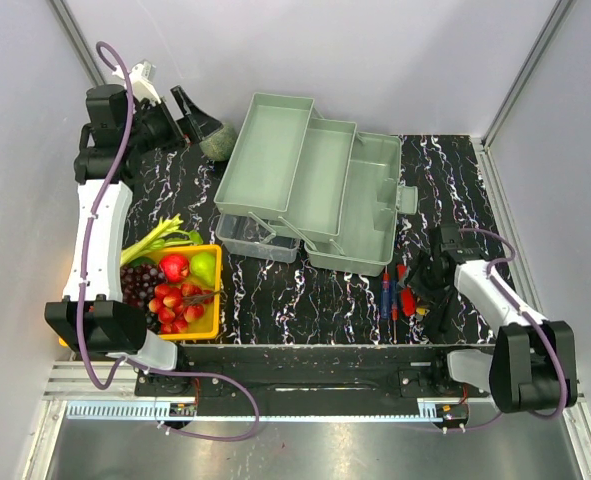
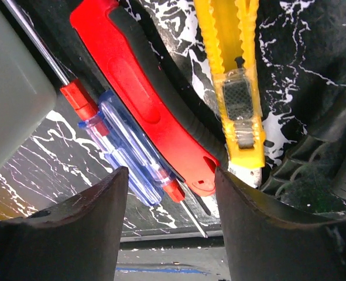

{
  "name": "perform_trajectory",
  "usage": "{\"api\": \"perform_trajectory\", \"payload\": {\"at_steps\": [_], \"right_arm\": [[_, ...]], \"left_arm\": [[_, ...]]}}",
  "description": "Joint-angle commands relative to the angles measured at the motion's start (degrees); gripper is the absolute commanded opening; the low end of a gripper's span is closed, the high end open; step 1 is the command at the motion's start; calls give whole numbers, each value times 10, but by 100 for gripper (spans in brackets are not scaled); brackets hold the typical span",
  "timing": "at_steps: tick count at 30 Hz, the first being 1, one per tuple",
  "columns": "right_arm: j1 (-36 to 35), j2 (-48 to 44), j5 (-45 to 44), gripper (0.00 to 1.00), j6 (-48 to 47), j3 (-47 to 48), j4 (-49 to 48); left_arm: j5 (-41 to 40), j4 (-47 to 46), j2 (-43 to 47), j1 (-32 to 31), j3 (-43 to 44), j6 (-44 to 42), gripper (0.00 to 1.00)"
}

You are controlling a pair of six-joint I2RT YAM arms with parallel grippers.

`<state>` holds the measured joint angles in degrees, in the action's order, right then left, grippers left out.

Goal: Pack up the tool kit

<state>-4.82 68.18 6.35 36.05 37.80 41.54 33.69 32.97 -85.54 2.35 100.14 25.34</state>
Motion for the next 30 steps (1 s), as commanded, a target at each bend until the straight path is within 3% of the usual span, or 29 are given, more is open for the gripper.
{"api": "perform_trajectory", "payload": {"at_steps": [1, 17, 26, 30], "right_arm": [[1, 25, 3, 65, 15, 14, -44], [0, 168, -88, 63, -24, 61, -106], [0, 163, -153, 49, -4, 68, -74], [-1, 151, -132, 48, 5, 68, -77]], "left_arm": [[45, -30, 23, -4, 20, 3, 99], [44, -31, 20, -5, 17, 0, 99], [41, -31, 15, -5, 16, -4, 99], [41, -31, 15, -5, 15, -6, 99]]}}
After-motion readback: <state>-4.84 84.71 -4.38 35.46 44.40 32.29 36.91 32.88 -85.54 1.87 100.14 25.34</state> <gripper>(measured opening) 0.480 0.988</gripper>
